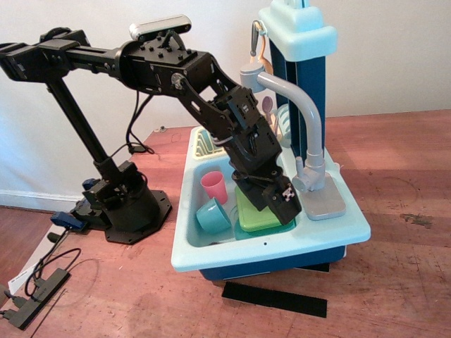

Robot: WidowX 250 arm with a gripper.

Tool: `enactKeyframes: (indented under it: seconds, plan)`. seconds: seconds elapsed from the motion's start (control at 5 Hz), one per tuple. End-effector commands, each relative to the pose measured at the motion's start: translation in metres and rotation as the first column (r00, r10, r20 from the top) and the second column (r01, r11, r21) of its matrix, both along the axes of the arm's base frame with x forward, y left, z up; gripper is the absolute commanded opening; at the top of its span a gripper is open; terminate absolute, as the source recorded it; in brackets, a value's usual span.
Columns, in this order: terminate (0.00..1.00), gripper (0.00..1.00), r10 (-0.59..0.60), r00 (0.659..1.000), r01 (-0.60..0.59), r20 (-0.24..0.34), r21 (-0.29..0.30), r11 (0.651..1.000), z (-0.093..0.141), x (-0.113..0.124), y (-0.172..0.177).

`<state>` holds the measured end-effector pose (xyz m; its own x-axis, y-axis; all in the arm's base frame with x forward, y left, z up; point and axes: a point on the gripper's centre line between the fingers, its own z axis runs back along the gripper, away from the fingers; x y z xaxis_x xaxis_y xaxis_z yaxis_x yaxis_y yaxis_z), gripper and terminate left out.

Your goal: Turn lever vertical to front

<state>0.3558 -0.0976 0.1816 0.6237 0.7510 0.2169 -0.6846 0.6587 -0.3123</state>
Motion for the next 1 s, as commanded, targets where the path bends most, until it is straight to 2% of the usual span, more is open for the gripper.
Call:
enactKeyframes:
  seconds: [0.0,0.2,0.4,0.6,0.8]
  plan:
    - [0.0,1.0,0.0,1.0,0.0,0.0,0.0,1.0,0.0,0.0,0.0]
    - [0.0,1.0,-0.033,0.999,0.031,0.043,0.035,0.999,0.022,0.016,0.005]
    - [0.0,1.0,-0.071,0.996,0.068,0.058,0.054,0.996,0.03,0.025,0.009]
    - [0.0,1.0,-0.088,0.992,0.082,0.086,0.063,0.995,0.031,0.033,0.018]
    - [0.0,1.0,-0.082,0.993,0.077,0.082,0.062,0.995,0.031,0.043,0.029]
